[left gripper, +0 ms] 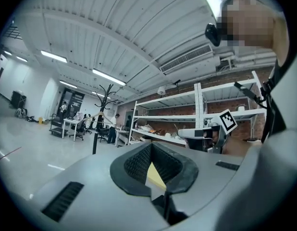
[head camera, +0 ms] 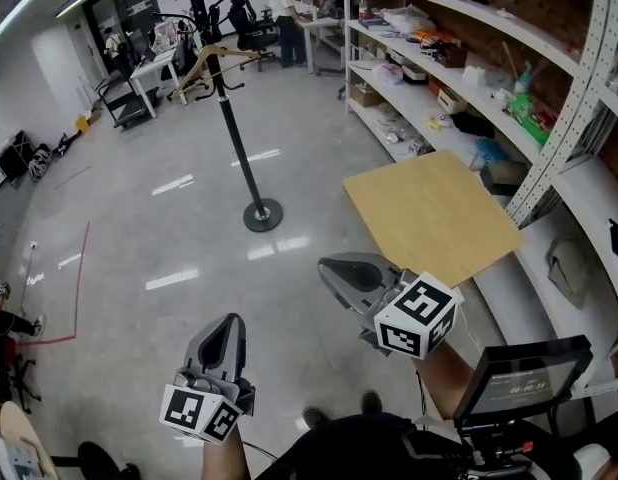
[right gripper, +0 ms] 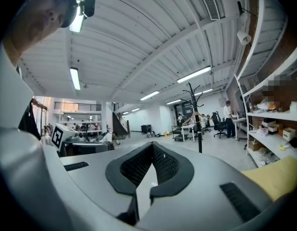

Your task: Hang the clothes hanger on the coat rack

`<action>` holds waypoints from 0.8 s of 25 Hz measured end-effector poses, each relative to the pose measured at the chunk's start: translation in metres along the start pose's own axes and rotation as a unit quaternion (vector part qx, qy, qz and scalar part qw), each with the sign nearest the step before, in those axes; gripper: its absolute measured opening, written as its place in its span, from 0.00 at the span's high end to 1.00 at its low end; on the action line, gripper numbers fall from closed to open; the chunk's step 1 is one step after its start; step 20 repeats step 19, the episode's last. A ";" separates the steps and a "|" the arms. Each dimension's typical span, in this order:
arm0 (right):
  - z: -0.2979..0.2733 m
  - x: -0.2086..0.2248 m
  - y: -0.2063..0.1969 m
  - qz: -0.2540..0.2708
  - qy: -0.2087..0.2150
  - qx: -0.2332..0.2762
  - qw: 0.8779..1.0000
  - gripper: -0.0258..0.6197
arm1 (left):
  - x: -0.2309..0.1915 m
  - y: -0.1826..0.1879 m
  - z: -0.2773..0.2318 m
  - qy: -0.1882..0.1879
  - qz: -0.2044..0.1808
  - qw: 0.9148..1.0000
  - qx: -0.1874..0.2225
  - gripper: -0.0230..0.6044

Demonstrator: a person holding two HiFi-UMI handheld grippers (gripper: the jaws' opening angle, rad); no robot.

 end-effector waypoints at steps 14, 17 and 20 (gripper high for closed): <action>0.018 0.014 0.012 0.023 0.006 0.011 1.000 0.95 | 0.018 0.020 -0.016 0.000 -0.009 1.000 0.017 0.96; 0.020 0.015 0.012 0.026 0.011 0.010 1.000 0.95 | 0.020 0.021 -0.015 0.005 -0.009 1.000 0.024 0.96; 0.021 0.015 0.011 0.027 0.014 0.008 0.999 0.95 | 0.022 0.021 -0.013 0.006 -0.009 1.000 0.028 0.96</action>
Point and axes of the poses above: the fingertips, and each gripper's own axes: z backward along the fingers, x to its right, y out of its top, the point moved 6 cm from there along z, backward along the fingers, and after that the axes turned 9 degrees about y, right-handed, at the moved point
